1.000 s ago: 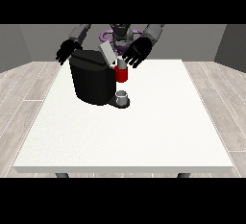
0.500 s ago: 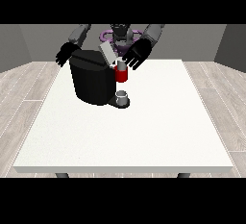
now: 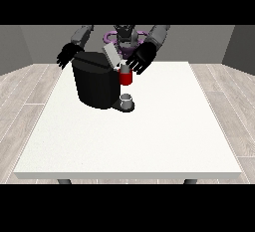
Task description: Insert the coffee pod into the coffee machine and close the lid
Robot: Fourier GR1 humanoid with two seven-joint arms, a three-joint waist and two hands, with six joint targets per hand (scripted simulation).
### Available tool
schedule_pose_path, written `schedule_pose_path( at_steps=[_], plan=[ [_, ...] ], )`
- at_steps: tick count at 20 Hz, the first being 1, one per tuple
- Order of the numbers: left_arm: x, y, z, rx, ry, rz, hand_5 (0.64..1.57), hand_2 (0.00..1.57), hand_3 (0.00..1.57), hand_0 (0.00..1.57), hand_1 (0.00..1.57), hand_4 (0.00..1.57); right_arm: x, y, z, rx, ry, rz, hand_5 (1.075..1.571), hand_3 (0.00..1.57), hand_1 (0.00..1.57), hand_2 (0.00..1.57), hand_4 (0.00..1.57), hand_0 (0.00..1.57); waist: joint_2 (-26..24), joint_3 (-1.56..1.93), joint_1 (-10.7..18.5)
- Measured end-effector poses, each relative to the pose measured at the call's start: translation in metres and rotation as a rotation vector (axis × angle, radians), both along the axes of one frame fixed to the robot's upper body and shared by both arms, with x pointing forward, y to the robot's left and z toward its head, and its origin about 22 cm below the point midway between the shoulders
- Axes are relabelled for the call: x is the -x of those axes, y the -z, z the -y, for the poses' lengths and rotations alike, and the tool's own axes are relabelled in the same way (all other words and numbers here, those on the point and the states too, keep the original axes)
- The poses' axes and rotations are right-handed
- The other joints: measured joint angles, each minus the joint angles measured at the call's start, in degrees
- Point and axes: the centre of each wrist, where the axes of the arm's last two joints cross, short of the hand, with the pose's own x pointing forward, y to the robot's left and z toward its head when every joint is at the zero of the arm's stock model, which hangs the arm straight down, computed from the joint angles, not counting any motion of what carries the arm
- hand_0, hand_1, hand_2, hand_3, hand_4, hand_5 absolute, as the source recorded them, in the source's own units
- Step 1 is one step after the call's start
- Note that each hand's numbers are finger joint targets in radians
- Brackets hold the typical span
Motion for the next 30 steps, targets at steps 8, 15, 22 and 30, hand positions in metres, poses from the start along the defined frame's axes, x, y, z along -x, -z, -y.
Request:
schedule_pose_path(
  at_steps=[8,15,22,30],
  plan=[
    [0.0,-0.004,-0.001,-0.029,0.003,0.01,1.571,1.13,0.96,1.09,1.09,0.4,0.001,0.003,-0.001,0.0,0.015,-0.012,1.571,0.0,0.0,0.0,0.34,0.0,0.3,0.0,0.4],
    [0.0,-0.002,0.0,-0.052,0.007,0.012,1.571,1.12,0.95,1.06,1.06,0.36,0.003,0.008,0.007,0.002,0.006,-0.002,1.571,0.0,0.0,0.0,0.48,0.0,0.3,-0.02,0.4],
    [0.001,-0.004,-0.003,-0.102,0.042,0.021,1.571,0.0,0.0,0.0,0.0,0.0,-0.001,0.001,0.001,-0.002,0.012,0.014,1.571,0.0,0.0,0.0,0.45,0.0,1.0,-0.01,1.0],
    [0.001,0.002,-0.001,-0.165,0.056,-0.007,1.571,0.0,0.0,0.0,0.0,0.0,0.001,0.011,0.01,0.003,0.028,-0.007,1.571,0.0,0.0,0.0,0.35,0.0,0.1,0.02,1.5]
  ],
)
